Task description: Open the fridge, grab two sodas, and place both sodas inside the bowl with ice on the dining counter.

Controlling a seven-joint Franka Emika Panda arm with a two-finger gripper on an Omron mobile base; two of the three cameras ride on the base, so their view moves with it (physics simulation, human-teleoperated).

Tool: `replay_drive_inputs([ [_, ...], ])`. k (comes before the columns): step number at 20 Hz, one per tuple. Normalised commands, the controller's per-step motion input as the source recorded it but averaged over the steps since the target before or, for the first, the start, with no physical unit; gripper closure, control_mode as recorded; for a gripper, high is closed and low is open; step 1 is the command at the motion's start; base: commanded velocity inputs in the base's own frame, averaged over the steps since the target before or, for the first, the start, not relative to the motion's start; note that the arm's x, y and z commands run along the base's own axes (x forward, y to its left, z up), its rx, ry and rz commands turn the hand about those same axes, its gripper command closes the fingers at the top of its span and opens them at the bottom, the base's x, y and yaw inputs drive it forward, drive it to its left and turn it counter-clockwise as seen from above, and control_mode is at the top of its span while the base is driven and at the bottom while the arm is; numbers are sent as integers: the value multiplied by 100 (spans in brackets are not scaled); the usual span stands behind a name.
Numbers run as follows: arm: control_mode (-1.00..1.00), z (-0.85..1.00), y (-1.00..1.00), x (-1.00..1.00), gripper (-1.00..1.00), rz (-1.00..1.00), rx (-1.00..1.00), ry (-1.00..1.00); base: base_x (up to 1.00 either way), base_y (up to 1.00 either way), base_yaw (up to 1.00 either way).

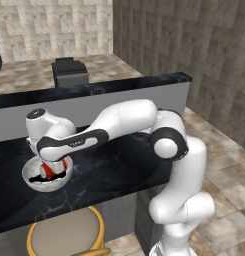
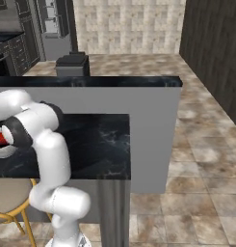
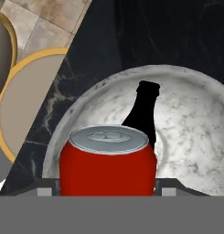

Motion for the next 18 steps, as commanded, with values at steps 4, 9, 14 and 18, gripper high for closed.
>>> replay_drive_inputs([
  [4, -100, -15, 45, 15, 100, 0, -9, 1, 0, 0, 0],
  [9, -100, -15, 23, 19, 100, 0, -6, 0, 0, 0, 0],
  [14, -100, -2, 6, 23, 100, 1, -3, 0, 0, 0, 0],
  [18, -100, -4, -18, 2, 100, 2, 0, 0, 0, 0, 0],
])
